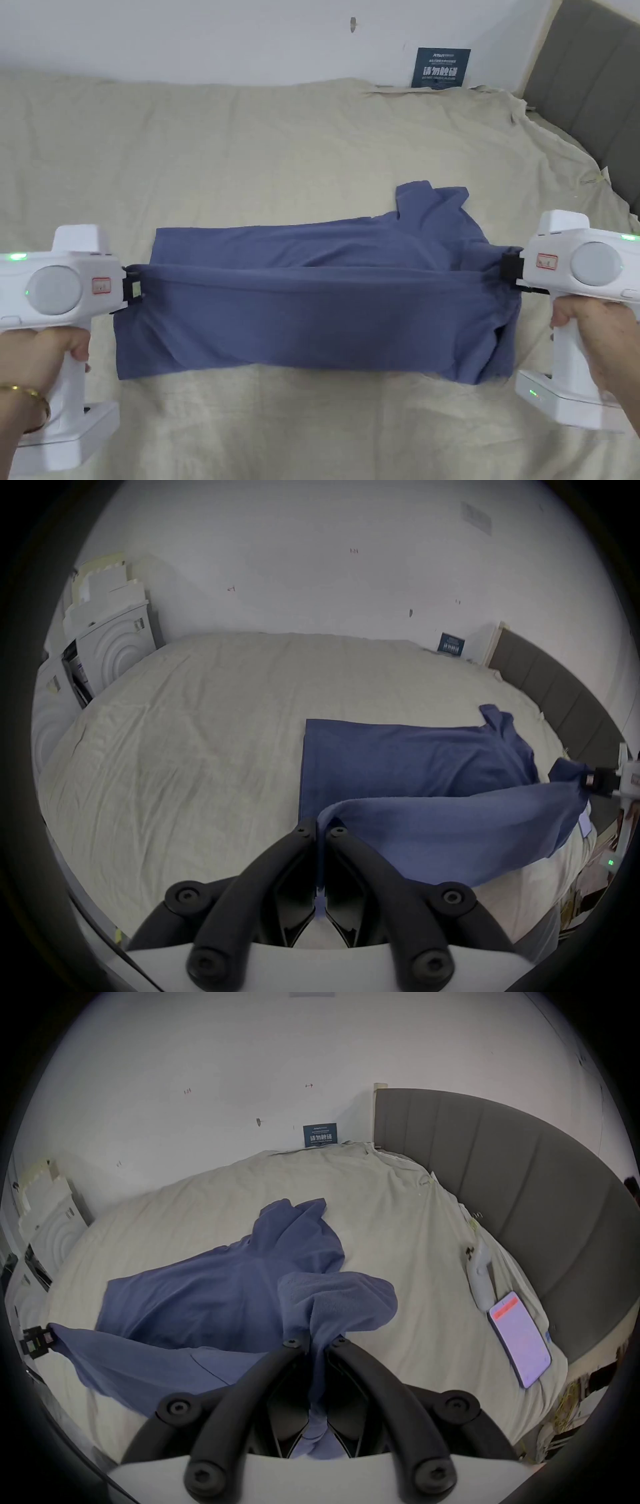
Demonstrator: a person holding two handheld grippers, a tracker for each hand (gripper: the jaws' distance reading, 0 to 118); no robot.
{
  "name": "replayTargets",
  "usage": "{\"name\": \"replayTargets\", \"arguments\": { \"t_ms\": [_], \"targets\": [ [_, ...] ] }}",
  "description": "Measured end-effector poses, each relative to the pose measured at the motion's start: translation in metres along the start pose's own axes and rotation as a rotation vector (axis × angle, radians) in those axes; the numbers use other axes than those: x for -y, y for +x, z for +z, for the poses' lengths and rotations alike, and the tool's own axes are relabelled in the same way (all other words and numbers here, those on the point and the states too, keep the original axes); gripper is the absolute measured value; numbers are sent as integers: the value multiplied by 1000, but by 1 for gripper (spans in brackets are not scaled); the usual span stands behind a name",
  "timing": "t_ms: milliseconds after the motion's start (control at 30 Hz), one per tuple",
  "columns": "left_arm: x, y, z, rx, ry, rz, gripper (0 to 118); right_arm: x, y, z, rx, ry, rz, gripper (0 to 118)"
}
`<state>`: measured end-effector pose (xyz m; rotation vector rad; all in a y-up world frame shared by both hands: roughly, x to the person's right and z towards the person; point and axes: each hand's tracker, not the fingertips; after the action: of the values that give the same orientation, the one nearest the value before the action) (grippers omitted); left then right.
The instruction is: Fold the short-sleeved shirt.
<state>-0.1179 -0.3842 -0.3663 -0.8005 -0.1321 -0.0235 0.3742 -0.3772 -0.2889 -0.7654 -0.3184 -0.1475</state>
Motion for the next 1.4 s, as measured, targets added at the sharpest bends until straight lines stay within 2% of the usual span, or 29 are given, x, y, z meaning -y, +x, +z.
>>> {"name": "replayTargets", "arguments": {
  "t_ms": [167, 367, 400, 467, 533, 567, 600, 633, 667, 700, 800, 967, 1000, 1100, 1267, 1333, 1400],
  "targets": [
    [-13, 10, -45, -36, -75, -65, 0, -17, -17, -53, 46, -80, 45, 5],
    [-11, 17, -95, -85, -159, -129, 0, -11, -20, -98, 72, -176, 10, 5],
    [-8, 19, -100, -88, -166, -142, 4, -8, -20, -102, 74, -183, 7, 5],
    [-3, 21, -108, -116, -173, -159, 19, -4, -21, -106, 77, -193, 10, 5],
    [3, 19, -111, -140, -181, -154, 57, -1, -20, -107, 74, -197, 11, 10],
    [6, 16, -112, -150, -193, -139, 74, 0, -19, -105, 69, -197, 2, 23],
    [8, 13, -110, -153, -203, -106, 87, 0, -16, -105, 43, -209, -15, 53],
    [9, 8, -106, -148, -198, -67, 93, 0, -14, -103, 25, -213, -26, 78],
    [8, 3, -101, -139, -189, -28, 95, -2, -12, -99, 23, -206, -33, 93],
    [6, -2, -95, -128, -183, 17, 97, -5, -10, -92, 15, -194, -50, 98],
    [-6, -18, -70, -126, -97, 140, 102, -21, -4, -69, 3, -141, -60, 98],
    [-30, -26, -3, -24, 114, 254, 105, -47, 3, -9, -21, 37, -2, 98],
    [-31, -24, 8, -7, 150, 250, 108, -49, 2, 2, -30, 70, 14, 98],
    [-28, -11, 46, 33, 262, 202, 109, -45, -1, 43, -50, 169, 59, 98],
    [1, 16, 81, -38, 400, 93, 107, -5, -7, 93, -90, 302, 86, 98],
    [16, 25, 88, -54, 445, 45, 102, 14, -9, 108, -85, 346, 96, 98],
    [29, 32, 97, -34, 479, 9, 89, 33, -7, 114, -82, 391, 83, 98]
  ]
}}
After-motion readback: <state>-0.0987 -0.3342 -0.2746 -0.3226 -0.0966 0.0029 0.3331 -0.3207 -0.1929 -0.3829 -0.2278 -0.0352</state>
